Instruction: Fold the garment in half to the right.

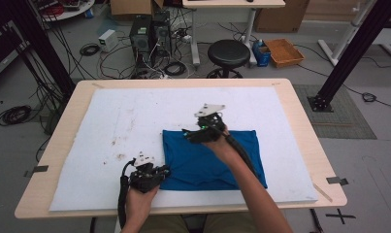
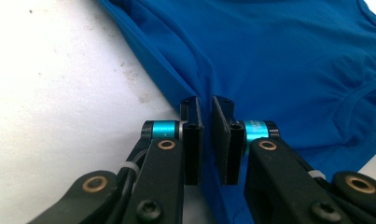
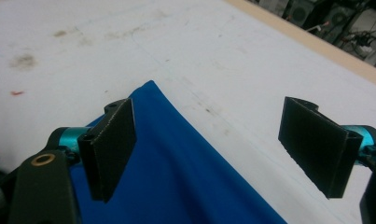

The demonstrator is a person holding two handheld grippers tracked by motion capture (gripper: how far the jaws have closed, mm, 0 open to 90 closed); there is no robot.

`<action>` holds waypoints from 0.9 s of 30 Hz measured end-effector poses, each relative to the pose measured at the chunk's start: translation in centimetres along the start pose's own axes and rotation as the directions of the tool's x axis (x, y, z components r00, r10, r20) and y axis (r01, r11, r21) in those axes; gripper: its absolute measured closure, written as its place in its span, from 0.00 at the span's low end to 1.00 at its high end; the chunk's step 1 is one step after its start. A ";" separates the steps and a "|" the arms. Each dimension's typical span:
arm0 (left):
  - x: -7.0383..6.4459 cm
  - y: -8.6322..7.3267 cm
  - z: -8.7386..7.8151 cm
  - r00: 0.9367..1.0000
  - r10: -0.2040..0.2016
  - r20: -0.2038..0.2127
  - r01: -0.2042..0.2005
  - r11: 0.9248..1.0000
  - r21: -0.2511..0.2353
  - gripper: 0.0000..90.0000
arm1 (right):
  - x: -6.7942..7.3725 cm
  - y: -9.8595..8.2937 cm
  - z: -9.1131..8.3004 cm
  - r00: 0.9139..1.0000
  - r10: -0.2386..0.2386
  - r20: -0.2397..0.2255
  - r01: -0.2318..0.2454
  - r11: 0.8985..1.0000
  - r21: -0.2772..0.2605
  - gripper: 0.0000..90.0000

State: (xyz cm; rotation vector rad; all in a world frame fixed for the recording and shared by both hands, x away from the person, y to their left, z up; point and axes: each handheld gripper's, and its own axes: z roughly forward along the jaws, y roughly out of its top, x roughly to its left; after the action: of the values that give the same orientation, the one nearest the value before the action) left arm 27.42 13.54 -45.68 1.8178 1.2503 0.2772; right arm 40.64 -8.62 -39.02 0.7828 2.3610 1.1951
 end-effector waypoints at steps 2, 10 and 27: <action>0.1 0.0 0.0 1.000 0.000 0.007 0.000 1.000 0.001 0.91 | 0.8 0.4 2.2 1.000 0.007 -0.005 -0.006 0.999 0.032 0.21; 0.0 0.0 0.0 1.000 0.010 -0.003 -0.010 1.000 0.001 0.91 | 3.5 1.2 8.1 0.997 -0.071 0.009 0.068 0.984 0.165 0.35; 0.2 0.0 -0.1 1.000 -0.022 0.008 0.022 1.000 0.008 0.92 | 4.9 3.3 11.0 0.982 -0.174 -0.079 0.190 0.924 0.331 0.96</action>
State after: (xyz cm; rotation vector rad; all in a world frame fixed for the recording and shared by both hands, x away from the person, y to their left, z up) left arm 27.48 13.73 -45.66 1.8091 1.2662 0.2529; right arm 44.01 2.74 -42.93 0.6214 2.6511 0.7508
